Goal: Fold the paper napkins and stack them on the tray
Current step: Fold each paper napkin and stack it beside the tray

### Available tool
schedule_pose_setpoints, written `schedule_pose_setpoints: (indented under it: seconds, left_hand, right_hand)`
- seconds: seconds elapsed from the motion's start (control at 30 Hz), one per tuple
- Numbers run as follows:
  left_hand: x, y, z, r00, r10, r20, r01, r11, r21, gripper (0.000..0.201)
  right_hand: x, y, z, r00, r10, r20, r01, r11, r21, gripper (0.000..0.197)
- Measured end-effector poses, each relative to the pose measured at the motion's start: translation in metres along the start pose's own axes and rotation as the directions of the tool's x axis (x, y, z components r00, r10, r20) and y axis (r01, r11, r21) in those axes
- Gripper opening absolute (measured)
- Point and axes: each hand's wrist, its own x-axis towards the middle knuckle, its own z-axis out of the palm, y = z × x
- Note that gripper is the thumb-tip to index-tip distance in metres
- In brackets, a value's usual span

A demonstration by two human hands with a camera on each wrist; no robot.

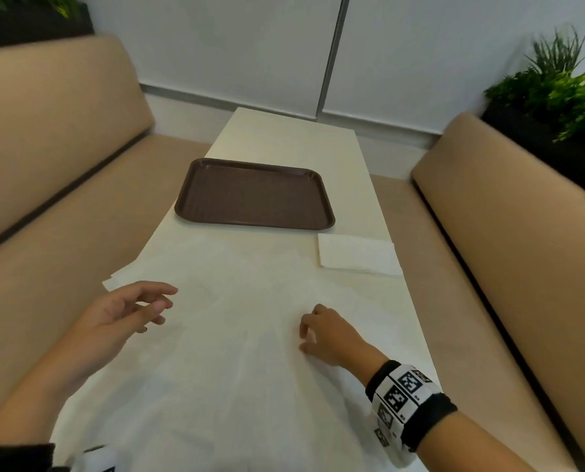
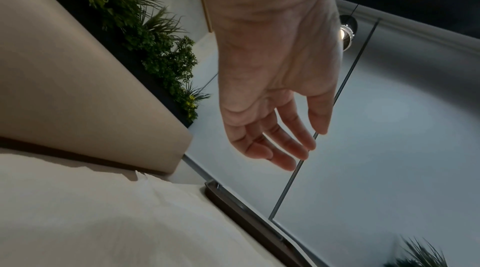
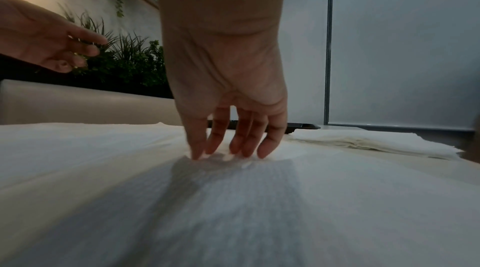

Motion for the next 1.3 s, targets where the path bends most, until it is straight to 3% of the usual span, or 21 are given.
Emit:
schedule_pose_setpoints:
  seconds: [0.13,0.2,0.33,0.47,0.57,0.67,0.73,0.87,0.93,1.03,1.1,1.17,1.23,1.3]
  left_hand:
    - [-0.007,0.000,-0.004,1.000,0.013,-0.021,-0.014,1.000,-0.022,0.033]
    - [-0.012,0.003,-0.003,1.000,0.013,-0.023,-0.014,0.999,-0.036,0.029]
    - [-0.020,0.004,-0.003,1.000,0.016,-0.025,-0.017,0.999,-0.040,0.042]
    - [-0.026,0.004,-0.002,0.999,0.007,-0.031,-0.008,0.999,-0.042,0.014]
    - [-0.030,0.005,-0.003,1.000,0.006,-0.028,-0.007,0.999,-0.040,0.016]
    - [-0.033,0.007,-0.006,0.999,0.002,-0.035,-0.004,0.998,-0.061,0.023]
    - [-0.033,0.008,-0.006,0.999,0.007,-0.035,-0.009,0.998,-0.066,0.023]
    - [-0.030,0.015,-0.007,1.000,0.013,-0.012,-0.014,0.999,-0.048,0.024]
    - [-0.024,0.020,-0.006,0.999,0.035,0.010,-0.035,0.999,-0.013,0.035]
    - [-0.011,0.034,0.005,0.996,0.085,0.028,-0.085,0.996,0.016,0.035]
    - [0.002,0.046,0.015,0.992,0.124,0.028,-0.125,0.992,0.014,0.056]
    - [0.015,0.062,0.026,0.989,0.140,0.049,-0.138,0.990,-0.028,0.089]
    - [0.024,0.081,0.039,0.980,0.124,0.158,-0.104,0.986,-0.127,0.113]
    - [0.026,0.098,0.051,0.940,0.129,0.315,-0.045,0.964,-0.262,0.115]
  right_hand:
    - [0.005,-0.003,0.001,0.992,0.024,-0.128,-0.027,0.999,-0.024,0.061]
    - [0.013,-0.002,-0.001,0.990,0.092,-0.107,-0.091,0.996,0.015,0.075]
    - [0.027,-0.001,-0.010,0.978,0.206,-0.009,-0.202,0.966,0.163,0.095]
    - [0.035,-0.002,-0.015,0.957,0.288,0.036,-0.289,0.932,0.219,0.099]
    - [0.040,0.001,-0.016,0.955,0.295,-0.019,-0.265,0.882,0.390,0.087]
    - [0.042,0.000,-0.020,0.951,0.307,-0.030,-0.204,0.700,0.685,0.060]
    - [0.041,-0.002,-0.026,0.954,0.297,-0.035,-0.169,0.632,0.756,0.045]
    - [0.020,-0.020,-0.061,0.955,0.186,-0.230,0.051,0.662,0.748,0.032]
    - [-0.001,-0.031,-0.092,0.922,0.108,-0.371,0.200,0.688,0.697,0.022]
    - [-0.041,-0.048,-0.143,0.877,-0.062,-0.476,0.384,0.686,0.618,0.018]
    - [-0.071,-0.058,-0.175,0.862,-0.198,-0.466,0.472,0.648,0.598,0.017]
    - [-0.099,-0.065,-0.201,0.837,-0.322,-0.442,0.542,0.595,0.593,0.019]
    - [-0.119,-0.068,-0.218,0.809,-0.383,-0.445,0.587,0.554,0.591,0.022]
    - [-0.131,-0.068,-0.227,0.780,-0.391,-0.489,0.626,0.504,0.595,0.032]
